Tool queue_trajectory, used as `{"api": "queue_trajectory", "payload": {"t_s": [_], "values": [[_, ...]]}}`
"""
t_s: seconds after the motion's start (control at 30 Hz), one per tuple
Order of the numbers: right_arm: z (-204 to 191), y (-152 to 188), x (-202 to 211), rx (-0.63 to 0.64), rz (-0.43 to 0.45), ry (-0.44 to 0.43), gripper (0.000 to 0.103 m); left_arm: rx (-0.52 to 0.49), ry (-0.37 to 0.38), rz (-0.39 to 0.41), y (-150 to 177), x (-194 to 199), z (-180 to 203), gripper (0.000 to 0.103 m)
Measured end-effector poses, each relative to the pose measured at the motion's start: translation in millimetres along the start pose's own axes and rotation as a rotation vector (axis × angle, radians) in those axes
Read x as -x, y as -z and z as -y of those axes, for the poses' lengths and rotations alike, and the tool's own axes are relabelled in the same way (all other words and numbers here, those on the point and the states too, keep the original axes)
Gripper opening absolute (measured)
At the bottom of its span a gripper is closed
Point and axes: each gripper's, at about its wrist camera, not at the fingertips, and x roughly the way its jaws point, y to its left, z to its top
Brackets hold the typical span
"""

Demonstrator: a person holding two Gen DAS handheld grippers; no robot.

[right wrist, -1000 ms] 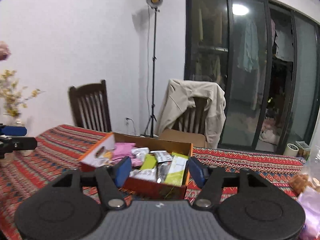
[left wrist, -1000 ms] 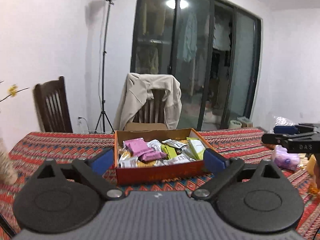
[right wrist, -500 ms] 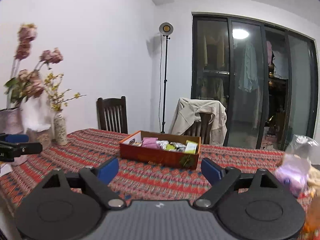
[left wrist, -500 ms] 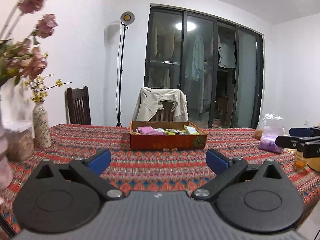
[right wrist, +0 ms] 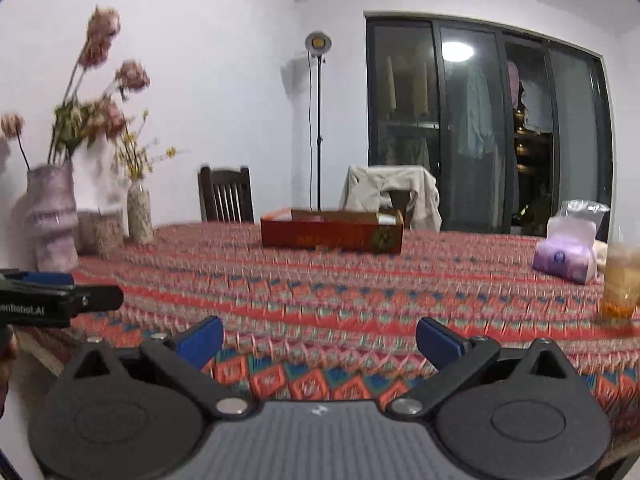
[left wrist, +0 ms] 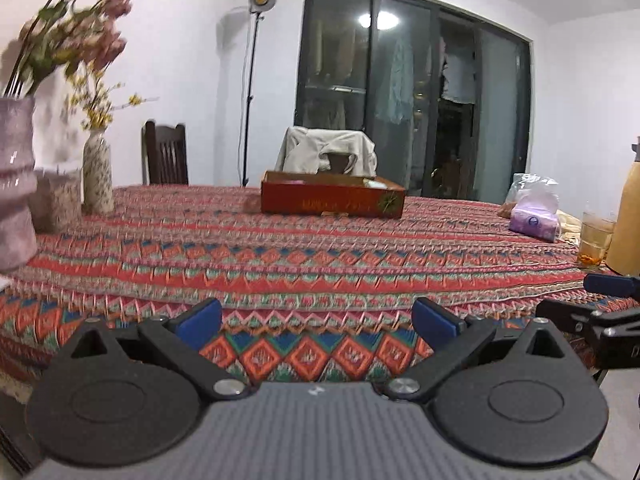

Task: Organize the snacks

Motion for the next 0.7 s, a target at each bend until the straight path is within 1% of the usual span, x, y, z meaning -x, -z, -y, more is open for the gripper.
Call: {"api": "queue_trajectory", "payload": {"t_s": [0.13,0.27,0.53,0.7], "values": [[-8.3,7.3,-5.3,0.004,-0.006,-0.011,0.103,0.006,-0.015,-0.008,7.0,0.3,-5.1,0.103],[-9.0,10.1,-6.7,-0.005,-0.008,-0.006,0.103,-0.002,-0.018,-0.005,4.6,3.1,-6.3,0.103],[-5.7,6.3,-10.1,-0.017,-0.011,-0.013,0.103,-0.033,-0.015,-0.001,1.9,6.0,-1.9,0.103],[-4.6,5.4,-9.6,-0.024,-0.005,-0.010,0.103,-0.031,-0.017,0.000,2.0,7.7,-3.3,0.103]]}}
